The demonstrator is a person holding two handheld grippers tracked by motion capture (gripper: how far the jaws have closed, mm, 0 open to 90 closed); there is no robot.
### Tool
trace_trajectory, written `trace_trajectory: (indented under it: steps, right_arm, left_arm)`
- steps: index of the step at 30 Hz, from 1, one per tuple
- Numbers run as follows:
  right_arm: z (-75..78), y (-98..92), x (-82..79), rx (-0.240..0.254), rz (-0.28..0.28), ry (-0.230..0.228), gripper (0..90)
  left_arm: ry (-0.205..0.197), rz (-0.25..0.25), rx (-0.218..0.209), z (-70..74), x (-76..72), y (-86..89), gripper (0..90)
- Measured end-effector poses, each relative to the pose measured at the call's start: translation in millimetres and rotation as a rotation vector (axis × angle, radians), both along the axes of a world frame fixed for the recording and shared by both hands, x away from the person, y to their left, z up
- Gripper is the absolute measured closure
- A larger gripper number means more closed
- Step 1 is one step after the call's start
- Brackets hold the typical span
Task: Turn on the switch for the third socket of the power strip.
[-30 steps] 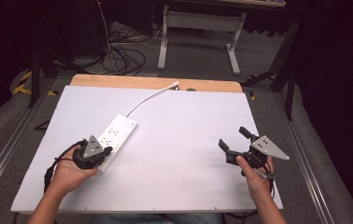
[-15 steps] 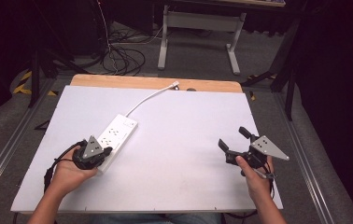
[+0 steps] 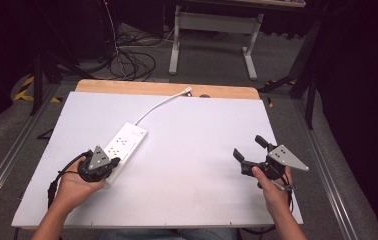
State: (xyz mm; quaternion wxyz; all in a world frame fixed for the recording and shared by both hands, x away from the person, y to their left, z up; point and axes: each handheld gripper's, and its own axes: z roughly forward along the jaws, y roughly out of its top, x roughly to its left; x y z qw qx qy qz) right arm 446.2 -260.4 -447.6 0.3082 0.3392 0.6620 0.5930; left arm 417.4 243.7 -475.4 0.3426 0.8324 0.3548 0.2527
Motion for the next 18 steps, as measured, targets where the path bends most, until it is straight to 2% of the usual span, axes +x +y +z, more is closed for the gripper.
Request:
trace_trajectory:
  steps: [3,8,14,18]
  right_arm:
    - [0.0,0.2,-0.2,-0.002,0.0,-0.001,5.3]
    - [-0.1,0.0,0.1,-0.002,0.0,0.001,5.3]
    - [-0.3,0.2,0.7,-0.004,0.0,-0.002,5.2]
    - [-0.2,0.4,0.7,-0.003,0.001,-0.002,5.3]
  left_arm:
    - [-0.008,0.009,-0.044,3.0,-1.2,2.9,89.9]
    - [-0.051,0.038,-0.118,10.0,-2.9,10.8,89.9]
    - [-0.111,0.078,-0.182,16.1,-6.5,18.6,89.9]
    - [-0.148,0.105,-0.209,19.0,-8.8,23.1,89.9]
